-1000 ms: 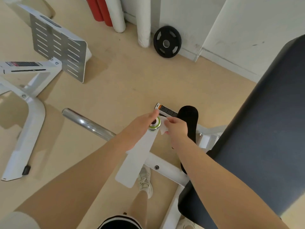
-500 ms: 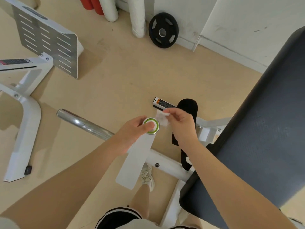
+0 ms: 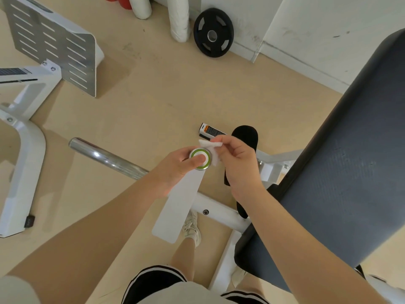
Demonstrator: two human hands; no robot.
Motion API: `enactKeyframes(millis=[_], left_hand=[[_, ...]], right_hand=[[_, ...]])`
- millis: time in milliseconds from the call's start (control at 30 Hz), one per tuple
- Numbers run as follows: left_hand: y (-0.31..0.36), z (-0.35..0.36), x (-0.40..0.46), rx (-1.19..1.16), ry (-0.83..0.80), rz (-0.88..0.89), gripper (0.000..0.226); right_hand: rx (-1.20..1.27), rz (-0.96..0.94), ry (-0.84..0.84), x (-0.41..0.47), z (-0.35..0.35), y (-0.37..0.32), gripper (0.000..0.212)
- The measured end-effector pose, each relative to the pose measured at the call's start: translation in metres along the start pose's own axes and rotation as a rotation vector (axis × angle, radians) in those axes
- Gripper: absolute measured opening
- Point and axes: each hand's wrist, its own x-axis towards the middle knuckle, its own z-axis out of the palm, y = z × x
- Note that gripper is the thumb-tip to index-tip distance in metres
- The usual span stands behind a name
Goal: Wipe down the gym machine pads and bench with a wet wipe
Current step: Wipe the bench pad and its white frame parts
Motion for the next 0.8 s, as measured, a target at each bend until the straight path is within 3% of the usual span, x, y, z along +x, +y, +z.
enactKeyframes(millis=[133,200,333,400,533,633,733,800], left_hand=[[-0.002,0.0,-0.001,-0.013,0.018,0.002,0.068],[-0.005,-0.001,-0.001,-0.023,0.02,0.015,0.067],[-0.005,0.0,0.001,0.047,0.13,0.065,0.053],[-0.003,0.0,0.003,0.076,0.163,0.068,0.044],[-0.004,-0.004,0.003,0.057,0.149,0.06,0.035],[-0.006,-0.001,0.003,0.101,0.158,0.088,0.019],[-0.007,-0.002,-0.001,0.122,0.118,0.061,0.052],[-0.014,-0.006,-0.003,-0.011,0.06,0.052,0.065]], right_hand=[[-0.148,0.349,0.292,0.005,0.005,0.042,0.019],[-0.104,0.491,0.288,0.007,0.013,0.061,0.019],[0.035,0.581,0.327,0.011,0.029,0.064,0.014],[0.105,0.552,0.325,0.0,0.029,0.053,0.014],[0.183,0.294,0.178,-0.035,0.014,0.031,0.019],[0.064,0.145,0.117,-0.012,-0.003,0.019,0.028],[-0.224,0.057,0.012,0.033,0.001,0.014,0.021],[-0.422,0.038,-0.211,0.055,0.01,0.018,0.013]])
